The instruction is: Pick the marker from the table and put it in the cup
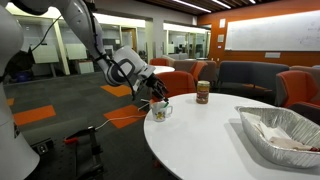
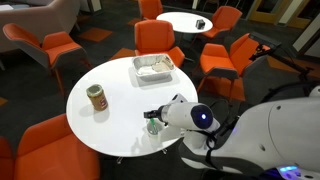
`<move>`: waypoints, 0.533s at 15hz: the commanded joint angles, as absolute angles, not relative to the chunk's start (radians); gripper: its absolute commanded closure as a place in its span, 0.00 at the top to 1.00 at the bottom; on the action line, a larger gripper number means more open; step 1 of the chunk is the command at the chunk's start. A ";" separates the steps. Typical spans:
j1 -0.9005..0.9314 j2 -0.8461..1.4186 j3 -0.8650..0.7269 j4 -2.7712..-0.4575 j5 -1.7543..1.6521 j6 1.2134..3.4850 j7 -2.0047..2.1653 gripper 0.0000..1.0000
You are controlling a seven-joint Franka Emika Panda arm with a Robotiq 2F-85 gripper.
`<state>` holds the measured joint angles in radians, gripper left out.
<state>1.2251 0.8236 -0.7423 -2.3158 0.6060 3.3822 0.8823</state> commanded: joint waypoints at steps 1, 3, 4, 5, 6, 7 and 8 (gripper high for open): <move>1.115 0.619 -0.726 -2.337 0.541 3.227 0.822 1.00; 1.057 0.541 -0.740 -2.326 0.517 3.120 0.787 1.00; 1.016 0.498 -0.736 -2.320 0.502 3.067 0.758 1.00; 0.983 0.463 -0.733 -2.311 0.497 3.012 0.733 1.00; 0.944 0.428 -0.722 -2.302 0.490 2.959 0.699 1.00; 0.914 0.396 -0.714 -2.294 0.489 2.902 0.660 1.00; 0.881 0.372 -0.701 -2.285 0.495 2.848 0.614 1.00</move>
<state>0.9644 0.4734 -0.7525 -2.2916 0.5081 2.9904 0.7086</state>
